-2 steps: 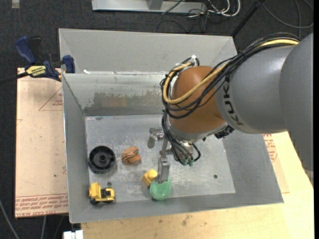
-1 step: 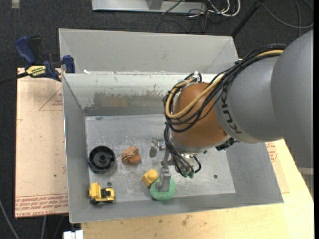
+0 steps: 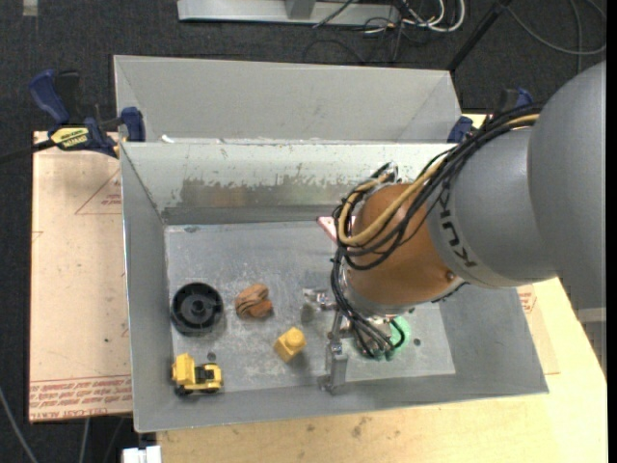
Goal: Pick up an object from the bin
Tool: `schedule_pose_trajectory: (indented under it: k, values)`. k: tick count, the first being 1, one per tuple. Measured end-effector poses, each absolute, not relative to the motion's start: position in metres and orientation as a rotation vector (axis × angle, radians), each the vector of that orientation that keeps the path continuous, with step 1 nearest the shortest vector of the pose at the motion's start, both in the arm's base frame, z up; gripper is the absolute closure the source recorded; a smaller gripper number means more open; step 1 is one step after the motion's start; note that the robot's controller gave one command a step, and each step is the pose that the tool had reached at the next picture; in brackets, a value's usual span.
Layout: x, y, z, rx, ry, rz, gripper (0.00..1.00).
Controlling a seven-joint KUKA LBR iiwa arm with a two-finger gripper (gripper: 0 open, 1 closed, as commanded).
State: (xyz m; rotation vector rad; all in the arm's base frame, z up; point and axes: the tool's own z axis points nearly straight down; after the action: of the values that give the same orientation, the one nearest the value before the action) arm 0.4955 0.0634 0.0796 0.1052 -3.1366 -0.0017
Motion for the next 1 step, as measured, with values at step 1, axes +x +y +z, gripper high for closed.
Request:
schedule_pose_trajectory:
  k: [1]
  values:
    - [0.5003, 0.0381, 0.0699, 0.194, -3.139, -0.001, 0.00]
